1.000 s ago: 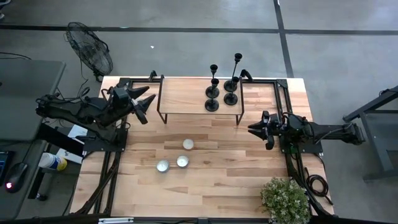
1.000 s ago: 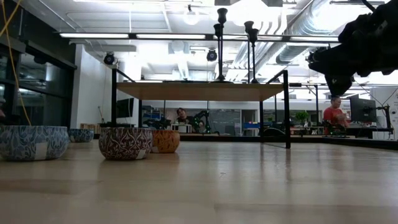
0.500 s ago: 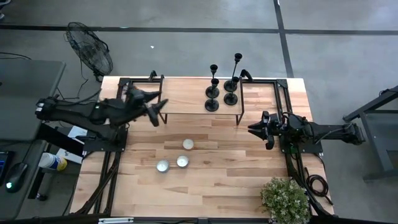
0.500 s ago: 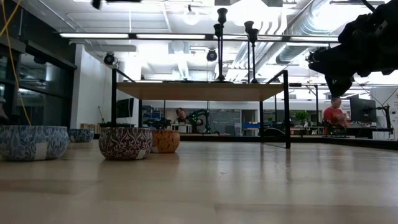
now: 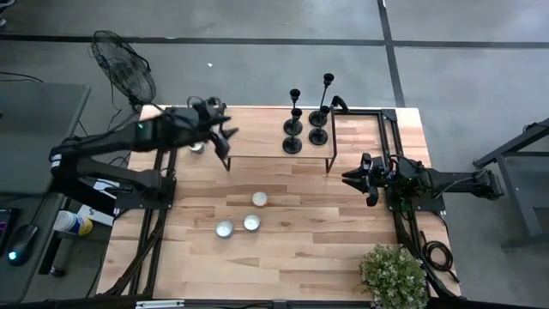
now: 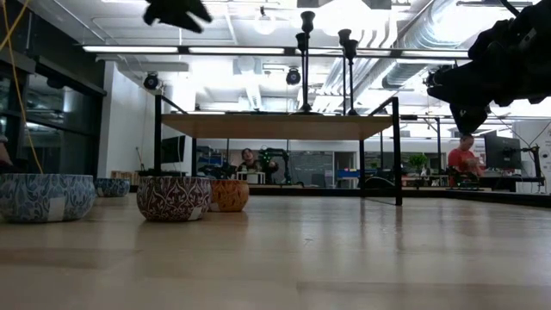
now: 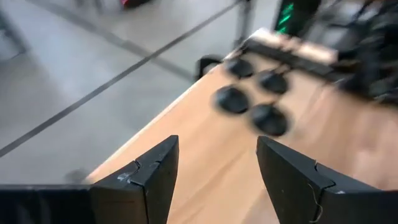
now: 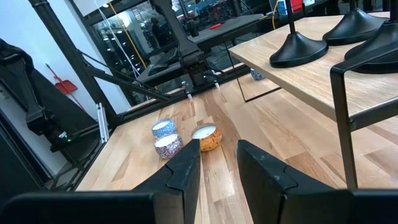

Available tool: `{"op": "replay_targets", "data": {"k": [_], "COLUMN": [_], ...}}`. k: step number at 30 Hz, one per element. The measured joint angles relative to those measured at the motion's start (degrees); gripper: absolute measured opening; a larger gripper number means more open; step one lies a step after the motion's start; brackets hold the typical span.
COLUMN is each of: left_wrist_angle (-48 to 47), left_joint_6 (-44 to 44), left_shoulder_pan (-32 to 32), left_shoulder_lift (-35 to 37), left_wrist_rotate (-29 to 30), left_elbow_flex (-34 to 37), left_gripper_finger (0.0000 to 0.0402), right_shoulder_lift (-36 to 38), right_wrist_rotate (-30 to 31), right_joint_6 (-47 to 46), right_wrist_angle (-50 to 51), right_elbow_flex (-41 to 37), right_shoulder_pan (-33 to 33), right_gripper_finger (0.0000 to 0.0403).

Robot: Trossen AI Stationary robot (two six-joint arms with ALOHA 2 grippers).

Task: Pick & Place candle stick holders
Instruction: Put the blue scented candle on the shelf

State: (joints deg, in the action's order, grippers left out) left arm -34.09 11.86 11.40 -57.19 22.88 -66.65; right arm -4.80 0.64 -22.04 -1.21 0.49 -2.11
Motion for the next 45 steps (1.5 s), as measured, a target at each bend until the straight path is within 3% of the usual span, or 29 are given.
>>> {"op": "replay_targets", "data": {"k": [6,13,21,34,45], "left_wrist_angle": [-17.38,-24.48,-29.74,-39.13,-31.81], "left_joint_6": [-0.02,-1.54,-3.04,6.96,10.65], "left_shoulder_pan": [9.71,22.93,32.86,40.58,45.28], "left_shoulder_lift": [-0.01,-0.77,-6.5,-20.87,-28.91], "left_wrist_rotate": [-0.07,-9.39,-15.6,-16.05,-19.48], "left_elbow_flex": [-7.11,-7.32,-7.32,-7.05,1.25], "left_gripper_finger": [0.0211,0.0211,0.0211,0.0211,0.0211], "right_shoulder_lift": [0.0,0.0,0.0,0.0,0.0], "right_wrist_rotate": [0.0,0.0,0.02,0.02,0.02], "right_joint_6": [0.0,0.01,0.0,0.0,0.01], "right_wrist_angle": [-0.07,-0.11,-0.15,-0.22,-0.24], "right_elbow_flex": [0.0,0.0,0.0,0.0,0.0], "right_shoulder_pan": [0.0,0.0,0.0,0.02,0.0], "right_gripper_finger": [0.0098,0.0098,0.0098,0.0098,0.0098]}}
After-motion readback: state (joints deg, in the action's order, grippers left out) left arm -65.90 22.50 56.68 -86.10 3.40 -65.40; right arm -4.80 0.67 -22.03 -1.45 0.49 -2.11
